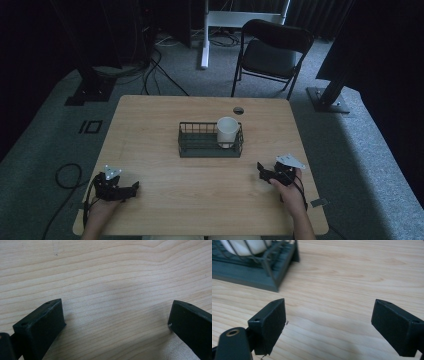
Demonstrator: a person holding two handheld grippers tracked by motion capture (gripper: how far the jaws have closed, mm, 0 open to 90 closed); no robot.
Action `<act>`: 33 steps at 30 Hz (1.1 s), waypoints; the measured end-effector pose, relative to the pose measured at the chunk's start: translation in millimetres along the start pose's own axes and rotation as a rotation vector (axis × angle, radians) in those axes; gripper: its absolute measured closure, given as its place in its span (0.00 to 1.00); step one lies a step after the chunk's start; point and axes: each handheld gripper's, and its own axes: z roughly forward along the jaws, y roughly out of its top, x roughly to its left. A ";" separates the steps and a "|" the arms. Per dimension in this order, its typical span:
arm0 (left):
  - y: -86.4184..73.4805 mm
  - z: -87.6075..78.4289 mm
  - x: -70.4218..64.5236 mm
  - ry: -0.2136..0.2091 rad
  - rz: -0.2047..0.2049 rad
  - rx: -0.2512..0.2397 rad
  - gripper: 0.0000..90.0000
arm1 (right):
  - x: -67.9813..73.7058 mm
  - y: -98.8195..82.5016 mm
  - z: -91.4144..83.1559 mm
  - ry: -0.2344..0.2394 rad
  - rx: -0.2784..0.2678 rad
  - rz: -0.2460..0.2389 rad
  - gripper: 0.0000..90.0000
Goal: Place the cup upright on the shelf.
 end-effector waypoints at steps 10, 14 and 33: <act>0.0 0.0 0.0 0.000 0.000 0.000 0.01 | -25.6 -14.7 -11.0 -0.092 0.058 0.067 0.13; 0.0 0.0 0.0 0.000 0.000 0.000 0.01 | -33.8 -17.8 -14.8 -0.112 0.091 0.087 0.14; 0.0 0.0 0.0 0.000 0.001 0.000 0.01 | -34.2 -22.2 -14.1 -0.144 0.204 0.081 0.12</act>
